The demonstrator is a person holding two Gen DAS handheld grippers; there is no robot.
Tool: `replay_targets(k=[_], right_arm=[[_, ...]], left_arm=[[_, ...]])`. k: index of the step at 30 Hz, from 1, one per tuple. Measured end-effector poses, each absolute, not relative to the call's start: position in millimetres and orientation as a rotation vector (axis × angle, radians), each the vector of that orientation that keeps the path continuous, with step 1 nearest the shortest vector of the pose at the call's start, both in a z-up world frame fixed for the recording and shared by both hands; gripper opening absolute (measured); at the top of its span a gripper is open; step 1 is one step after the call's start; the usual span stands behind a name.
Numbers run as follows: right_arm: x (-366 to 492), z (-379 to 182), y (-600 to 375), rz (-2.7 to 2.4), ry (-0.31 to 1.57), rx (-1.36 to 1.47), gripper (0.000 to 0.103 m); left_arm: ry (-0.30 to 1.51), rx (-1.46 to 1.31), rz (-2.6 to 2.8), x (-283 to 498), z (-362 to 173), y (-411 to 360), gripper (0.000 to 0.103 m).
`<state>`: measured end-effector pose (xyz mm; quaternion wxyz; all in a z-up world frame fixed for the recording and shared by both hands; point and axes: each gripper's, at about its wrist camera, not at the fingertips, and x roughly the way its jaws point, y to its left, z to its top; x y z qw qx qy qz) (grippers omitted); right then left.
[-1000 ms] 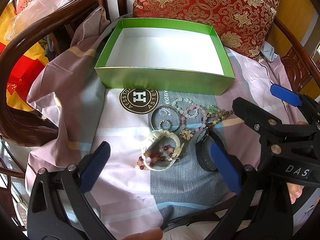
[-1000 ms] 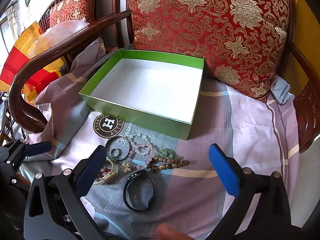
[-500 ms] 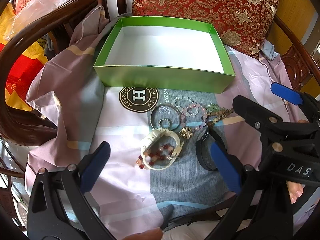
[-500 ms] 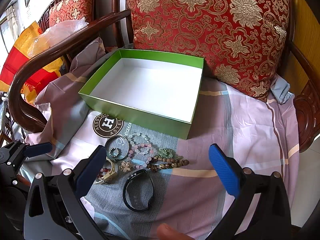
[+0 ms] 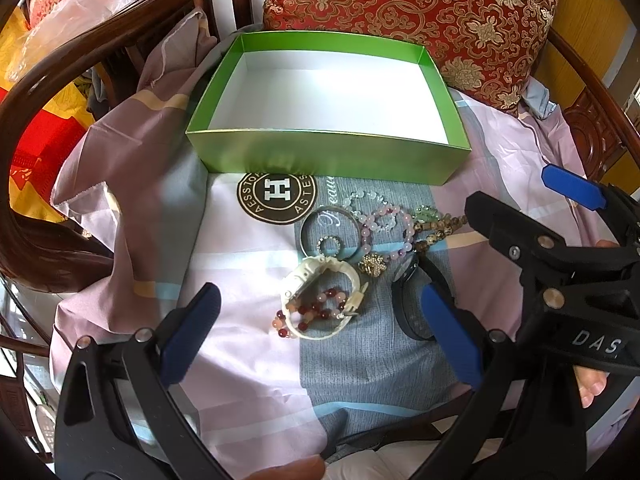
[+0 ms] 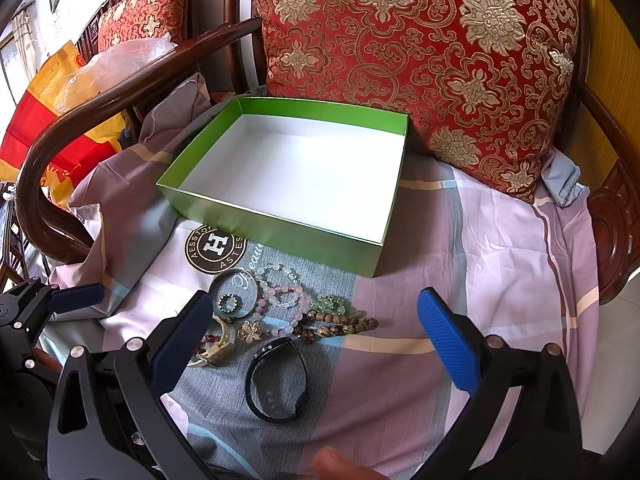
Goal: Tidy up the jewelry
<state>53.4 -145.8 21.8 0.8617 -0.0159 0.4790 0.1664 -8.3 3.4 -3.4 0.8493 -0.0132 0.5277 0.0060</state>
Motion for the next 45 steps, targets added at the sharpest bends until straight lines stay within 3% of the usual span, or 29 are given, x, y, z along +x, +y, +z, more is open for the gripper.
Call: replay_targets(k=[45], right_arm=[[62.0, 14.7, -155.4, 0.290, 1.015, -0.046, 0.102]], left_arm=[[1.162, -0.009, 0.003, -2.6, -19.4, 1.2, 0.101]])
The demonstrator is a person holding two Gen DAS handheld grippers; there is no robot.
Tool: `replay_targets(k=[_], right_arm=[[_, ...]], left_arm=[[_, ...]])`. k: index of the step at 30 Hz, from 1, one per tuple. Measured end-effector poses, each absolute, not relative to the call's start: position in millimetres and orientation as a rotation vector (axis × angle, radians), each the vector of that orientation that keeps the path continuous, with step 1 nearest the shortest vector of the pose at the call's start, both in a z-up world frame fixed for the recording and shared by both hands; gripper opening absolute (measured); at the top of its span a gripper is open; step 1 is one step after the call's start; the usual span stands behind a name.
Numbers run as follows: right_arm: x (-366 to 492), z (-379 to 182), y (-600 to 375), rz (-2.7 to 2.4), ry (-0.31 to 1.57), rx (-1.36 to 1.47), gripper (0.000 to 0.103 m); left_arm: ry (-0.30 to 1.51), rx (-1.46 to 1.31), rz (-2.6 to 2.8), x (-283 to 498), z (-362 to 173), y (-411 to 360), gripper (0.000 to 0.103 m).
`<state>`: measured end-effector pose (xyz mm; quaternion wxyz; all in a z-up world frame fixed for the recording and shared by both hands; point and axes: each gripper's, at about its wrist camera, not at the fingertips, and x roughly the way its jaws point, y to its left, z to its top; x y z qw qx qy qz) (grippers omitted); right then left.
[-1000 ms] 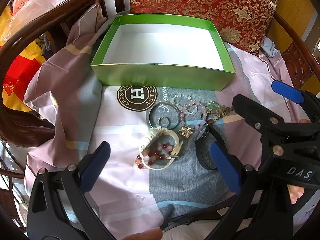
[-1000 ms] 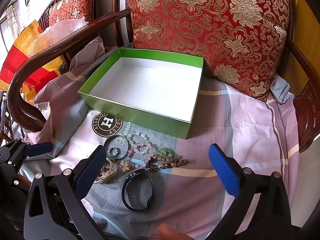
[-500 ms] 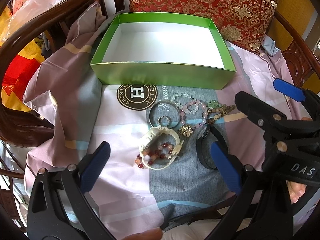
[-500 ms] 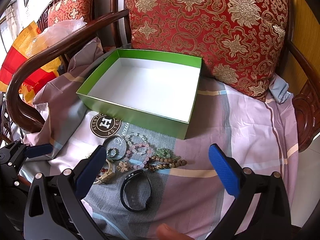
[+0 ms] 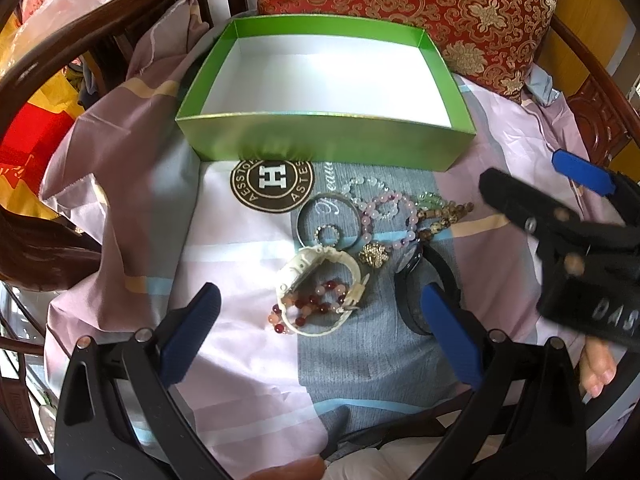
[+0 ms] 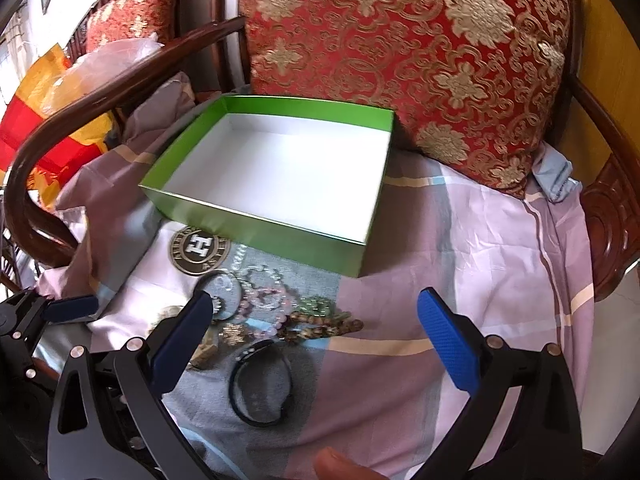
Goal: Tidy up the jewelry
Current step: 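Close the left gripper on the white watch while the right gripper closes on the black watch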
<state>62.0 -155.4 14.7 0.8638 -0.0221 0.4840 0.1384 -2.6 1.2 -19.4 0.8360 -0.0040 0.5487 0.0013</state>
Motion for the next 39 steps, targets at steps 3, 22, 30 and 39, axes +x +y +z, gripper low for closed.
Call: replay_targets(k=[3, 22, 30, 39], right_arm=[[68.7, 5.9, -165.0, 0.226, 1.035, -0.067, 0.102], [87.3, -50.9, -187.2, 0.267, 1.227, 0.008, 0.057], [87.2, -68.8, -173.2, 0.286, 1.277, -0.042, 0.060], [84.3, -87.0, -157.8, 0.231, 1.278, -0.154, 0.014]], left_arm=[[1.184, -0.007, 0.005, -2.3, -27.9, 2.4, 0.101], [1.133, 0.021, -0.051, -8.8, -34.1, -2.8, 0.095], [1.212, 0.002, -0.108, -7.4, -53.2, -8.0, 0.094], [1.264, 0.021, -0.124, -5.0, -71.8, -14.7, 0.095]])
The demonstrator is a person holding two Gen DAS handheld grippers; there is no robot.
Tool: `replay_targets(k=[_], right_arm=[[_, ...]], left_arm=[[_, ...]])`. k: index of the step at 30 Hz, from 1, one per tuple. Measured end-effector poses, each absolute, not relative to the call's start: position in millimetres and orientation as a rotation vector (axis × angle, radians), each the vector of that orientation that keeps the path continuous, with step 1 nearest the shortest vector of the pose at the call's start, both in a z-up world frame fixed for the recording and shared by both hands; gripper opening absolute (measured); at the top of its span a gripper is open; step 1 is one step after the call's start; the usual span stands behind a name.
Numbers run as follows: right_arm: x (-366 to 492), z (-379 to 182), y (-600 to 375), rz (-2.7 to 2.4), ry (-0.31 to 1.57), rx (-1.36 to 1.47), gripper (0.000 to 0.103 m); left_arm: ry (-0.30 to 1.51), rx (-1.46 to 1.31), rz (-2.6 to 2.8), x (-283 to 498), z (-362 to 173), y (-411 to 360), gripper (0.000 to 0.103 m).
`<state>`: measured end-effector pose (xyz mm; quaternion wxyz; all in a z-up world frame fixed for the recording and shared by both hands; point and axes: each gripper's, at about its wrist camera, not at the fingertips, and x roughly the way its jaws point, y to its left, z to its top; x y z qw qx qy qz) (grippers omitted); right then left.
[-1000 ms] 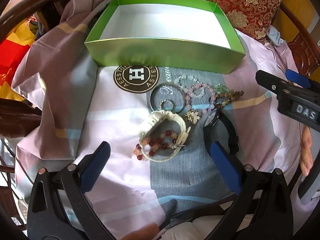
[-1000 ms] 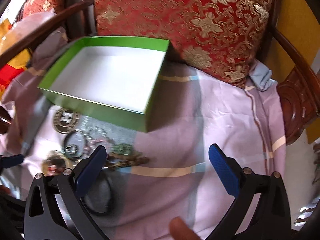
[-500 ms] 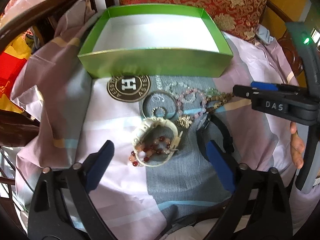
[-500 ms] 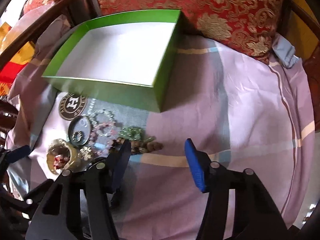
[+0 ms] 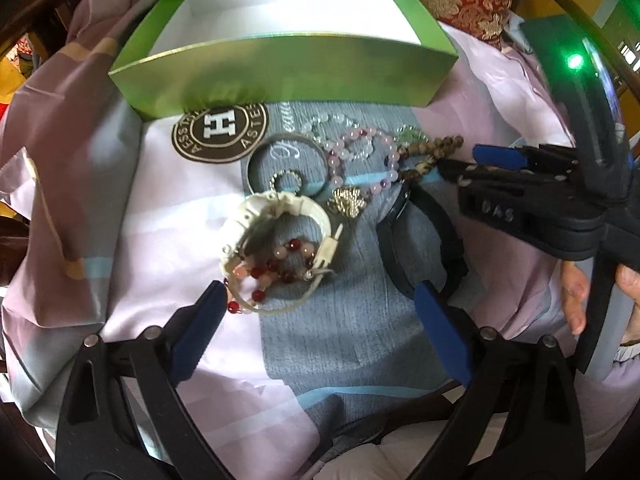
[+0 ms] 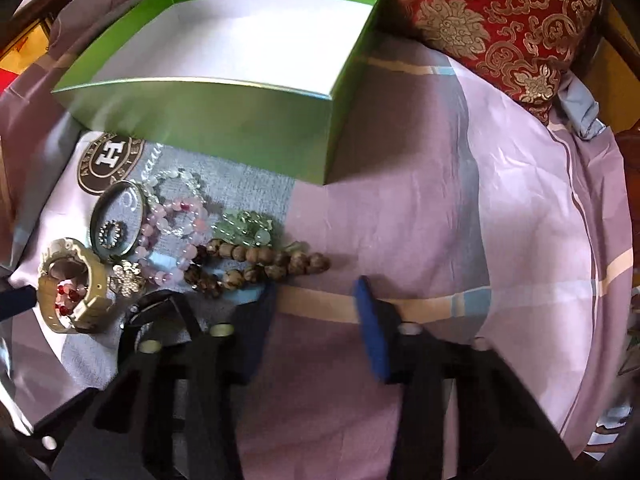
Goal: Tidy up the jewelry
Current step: 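Close the left gripper on the white watch while the right gripper closes on the black watch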
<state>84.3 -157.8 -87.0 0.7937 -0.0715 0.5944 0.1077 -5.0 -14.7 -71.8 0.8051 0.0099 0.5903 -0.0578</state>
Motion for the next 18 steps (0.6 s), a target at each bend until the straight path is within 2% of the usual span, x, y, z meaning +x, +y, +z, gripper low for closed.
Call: replay_targets(k=[3, 4, 6, 8, 10, 18], right_arm=[[83.6, -86.5, -157.5, 0.234, 1.281, -0.148, 0.002], [83.8, -85.8, -158.6, 0.240, 1.283, -0.135, 0.000], [82.7, -80.9, -163.2, 0.254, 1.278, -0.096, 0.000], [82.6, -74.5, -165.6, 0.261, 1.255, -0.081, 0.000], [82.1, -66.8, -165.7, 0.261, 1.219, -0.089, 0.000], [77.7, -55.4, -159.9, 0.269, 1.201, -0.081, 0.000]], left_arm=[[1.272, 0.039, -0.113, -3.5, -78.3, -16.1, 0.095], [1.273, 0.048, -0.107, -3.0, -80.2, -16.7, 0.092], [1.277, 0.070, -0.085, -2.4, -84.0, -17.2, 0.081], [1.278, 0.076, -0.058, -2.1, -86.8, -14.9, 0.061], [1.265, 0.061, -0.023, 0.2, -86.2, -8.1, 0.049], [1.183, 0.014, -0.023, 1.1, -67.6, -1.5, 0.047]])
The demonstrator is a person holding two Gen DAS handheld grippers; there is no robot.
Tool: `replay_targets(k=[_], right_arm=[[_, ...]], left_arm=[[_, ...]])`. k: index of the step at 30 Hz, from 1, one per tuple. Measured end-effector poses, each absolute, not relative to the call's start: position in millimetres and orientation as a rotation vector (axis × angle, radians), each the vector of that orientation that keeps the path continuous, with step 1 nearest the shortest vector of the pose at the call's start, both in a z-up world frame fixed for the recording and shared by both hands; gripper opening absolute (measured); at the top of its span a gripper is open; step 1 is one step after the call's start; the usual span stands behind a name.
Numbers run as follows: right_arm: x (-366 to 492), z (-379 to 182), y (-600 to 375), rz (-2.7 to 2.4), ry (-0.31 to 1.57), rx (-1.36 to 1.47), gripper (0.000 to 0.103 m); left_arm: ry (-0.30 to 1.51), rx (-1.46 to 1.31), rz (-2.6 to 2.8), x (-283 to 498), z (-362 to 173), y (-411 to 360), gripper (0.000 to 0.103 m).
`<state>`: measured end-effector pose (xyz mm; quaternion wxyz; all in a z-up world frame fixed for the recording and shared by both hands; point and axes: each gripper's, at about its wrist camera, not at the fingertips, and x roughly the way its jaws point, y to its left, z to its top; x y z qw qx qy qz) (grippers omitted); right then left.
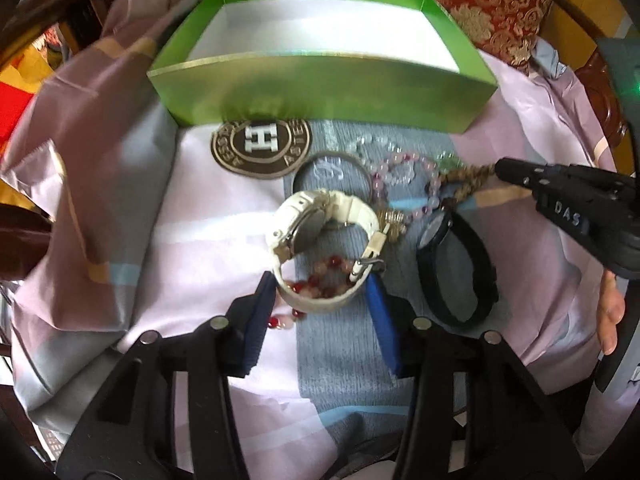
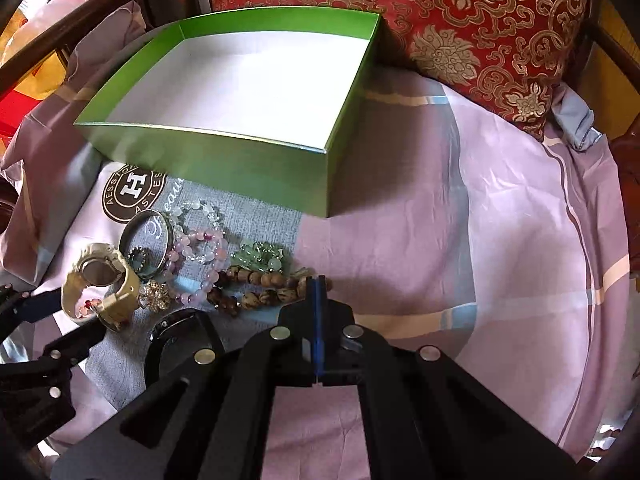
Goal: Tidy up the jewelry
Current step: 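Close the left gripper on the white watch while the right gripper closes on the black watch, then lift the white watch with the left gripper while the right gripper lifts the black watch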
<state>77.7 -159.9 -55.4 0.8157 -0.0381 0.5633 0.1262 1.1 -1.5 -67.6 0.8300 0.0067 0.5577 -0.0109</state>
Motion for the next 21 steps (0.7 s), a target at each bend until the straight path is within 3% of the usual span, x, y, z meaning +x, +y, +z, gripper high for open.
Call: replay_targets(k=[8, 9, 12, 19, 20, 21], right_arm=[[82.7, -59.1, -171.7, 0.260, 1.191, -0.052, 0.000], [82.7, -59.5, -171.8, 0.261, 1.194, -0.052, 0.000], [81.7, -60.7, -171.3, 0.268, 1.202, -0.050, 0.000], [82.0, -65.1, -168.0, 0.275, 1.219, -0.047, 0.001], [82.3, -66.3, -167.8, 0.275, 1.223, -0.048, 0.010], [82.9, -68.3, -167.8, 0.268, 1.229, -0.050, 0.030]], left_arm=[[1.155, 0.023, -0.035, 0.3, -56.3, -8.0, 0.048], [1.163, 0.030, -0.041, 1.2, -58.7, -11.7, 0.050], [1.172, 0.042, -0.054, -3.6, -64.0, -10.5, 0.068], [1.185, 0.092, -0.063, -2.6, -74.6, -19.7, 0.079], [1.192, 0.096, -0.060, -1.7, -77.2, -20.5, 0.079], [1.197, 0.097, -0.058, -0.7, -78.9, -21.2, 0.079]])
